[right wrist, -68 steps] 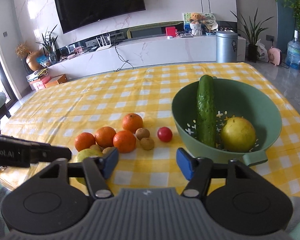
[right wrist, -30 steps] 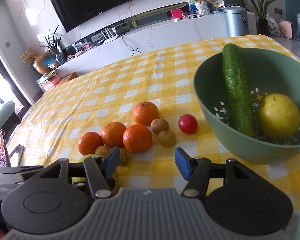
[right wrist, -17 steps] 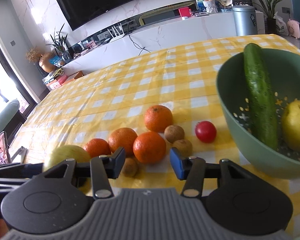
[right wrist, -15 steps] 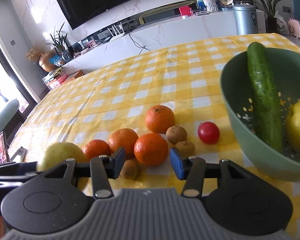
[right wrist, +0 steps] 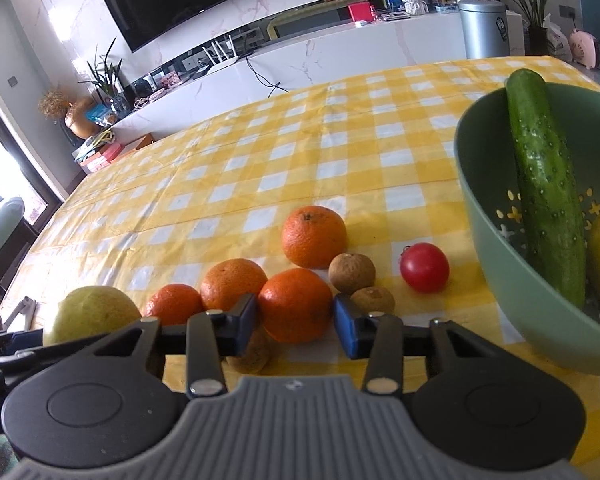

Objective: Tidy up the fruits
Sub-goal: 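Carry pear and orange into the green colander and open both tools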

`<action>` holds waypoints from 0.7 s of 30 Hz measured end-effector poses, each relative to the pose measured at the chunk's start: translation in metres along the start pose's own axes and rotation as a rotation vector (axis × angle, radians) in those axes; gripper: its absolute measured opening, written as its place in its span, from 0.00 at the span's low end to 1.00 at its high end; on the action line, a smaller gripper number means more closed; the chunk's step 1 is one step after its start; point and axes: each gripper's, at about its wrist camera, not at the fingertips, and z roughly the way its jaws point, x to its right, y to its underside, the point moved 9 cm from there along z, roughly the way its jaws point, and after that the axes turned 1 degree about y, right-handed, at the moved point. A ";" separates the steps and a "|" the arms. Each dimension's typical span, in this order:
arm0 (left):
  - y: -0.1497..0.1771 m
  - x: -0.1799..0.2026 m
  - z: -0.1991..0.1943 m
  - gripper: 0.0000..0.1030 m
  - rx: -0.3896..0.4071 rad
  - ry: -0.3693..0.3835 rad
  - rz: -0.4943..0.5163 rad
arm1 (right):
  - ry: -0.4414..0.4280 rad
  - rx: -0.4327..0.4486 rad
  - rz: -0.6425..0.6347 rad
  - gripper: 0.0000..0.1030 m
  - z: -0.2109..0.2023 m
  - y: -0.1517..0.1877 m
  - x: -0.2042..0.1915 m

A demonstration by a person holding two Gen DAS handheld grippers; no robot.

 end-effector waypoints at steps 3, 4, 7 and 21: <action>0.000 0.001 -0.001 0.71 0.002 0.004 0.001 | -0.009 -0.022 0.006 0.41 0.004 0.003 0.000; 0.000 0.001 -0.002 0.71 0.003 0.004 0.000 | -0.012 -0.024 0.004 0.41 0.005 0.003 -0.001; -0.001 0.003 -0.004 0.71 0.008 0.000 0.004 | -0.007 -0.019 -0.010 0.40 0.006 0.003 -0.003; -0.015 0.030 -0.032 0.71 0.061 0.014 0.049 | -0.022 0.080 -0.022 0.38 -0.046 -0.001 -0.004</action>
